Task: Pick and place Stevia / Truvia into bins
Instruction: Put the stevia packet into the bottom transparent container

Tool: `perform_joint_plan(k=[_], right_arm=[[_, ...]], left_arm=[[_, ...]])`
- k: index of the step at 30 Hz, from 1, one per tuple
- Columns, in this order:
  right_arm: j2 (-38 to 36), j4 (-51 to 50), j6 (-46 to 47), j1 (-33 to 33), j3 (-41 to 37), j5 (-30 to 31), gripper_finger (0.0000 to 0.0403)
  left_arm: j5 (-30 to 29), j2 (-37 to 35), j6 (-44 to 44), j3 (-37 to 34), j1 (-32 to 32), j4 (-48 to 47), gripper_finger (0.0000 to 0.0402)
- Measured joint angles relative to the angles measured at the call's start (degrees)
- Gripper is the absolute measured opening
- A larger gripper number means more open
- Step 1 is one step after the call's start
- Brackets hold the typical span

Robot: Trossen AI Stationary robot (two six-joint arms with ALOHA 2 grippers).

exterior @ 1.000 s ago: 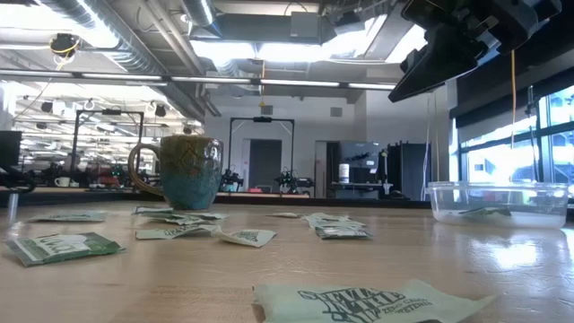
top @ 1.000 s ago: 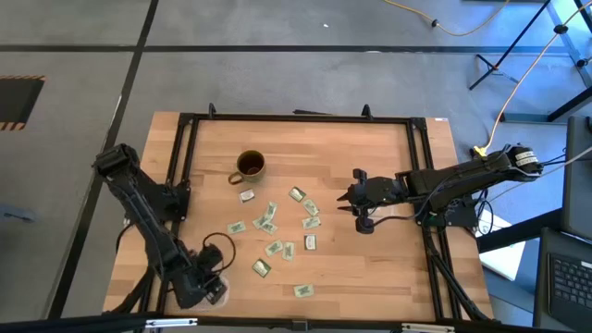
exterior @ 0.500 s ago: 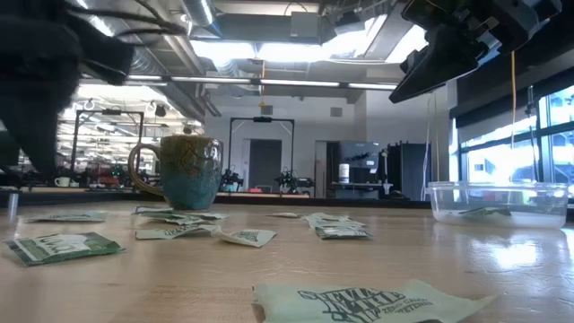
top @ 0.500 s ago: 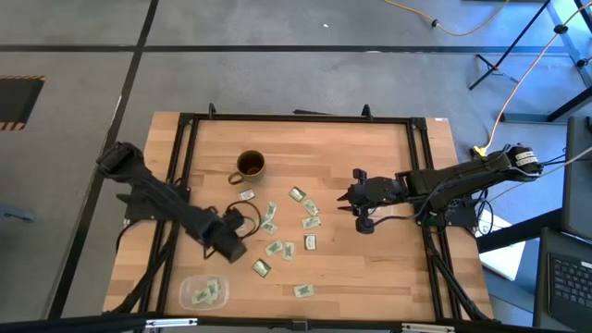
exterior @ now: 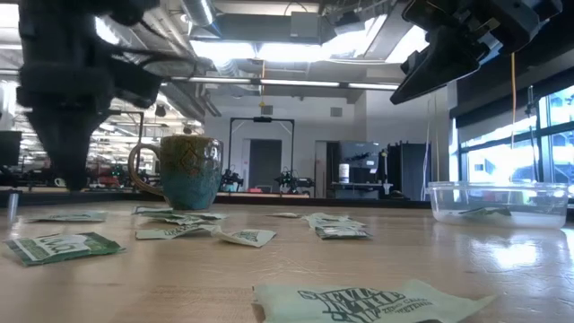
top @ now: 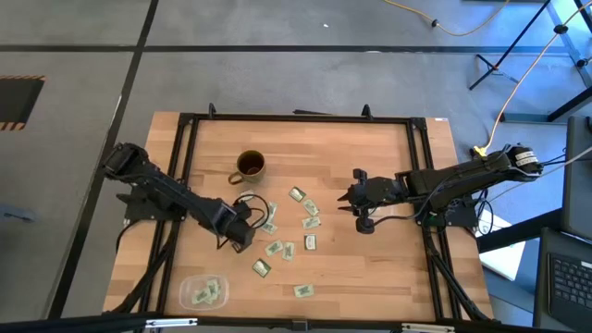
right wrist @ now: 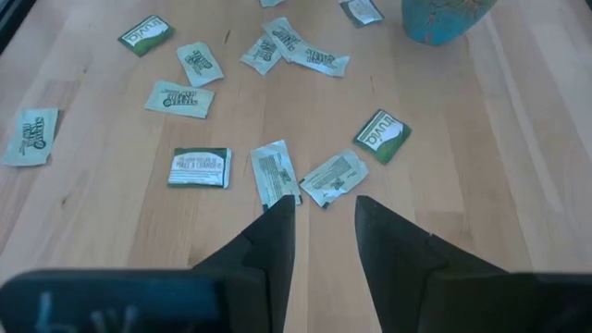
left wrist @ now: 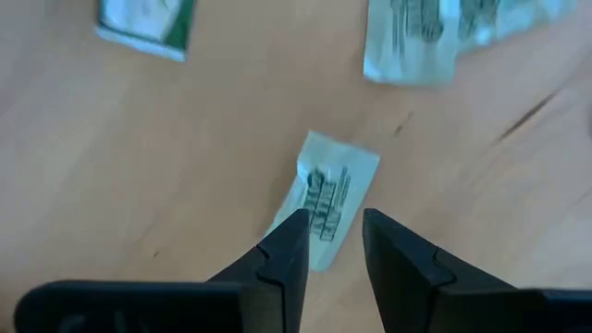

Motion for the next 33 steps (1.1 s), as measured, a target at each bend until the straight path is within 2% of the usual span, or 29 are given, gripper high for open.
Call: perform_joint_plan(k=[11, 23, 33], right_arm=[[0.0, 0.0, 0.0, 0.0, 0.0, 0.0, 0.0119], [0.0, 0.0, 0.2, 0.0, 0.0, 0.0, 0.0119], [0.0, 0.0, 0.2, 0.0, 0.0, 0.0, 0.0119]], left_arm=[[0.8, 4.8, 0.7, 0.0, 0.1, 0.1, 0.0098], [5.4, 8.0, 2.3, 0.2, 2.0, 0.0, 0.0095], [5.8, 8.1, 2.4, 0.1, 1.9, 0.3, 0.0046]])
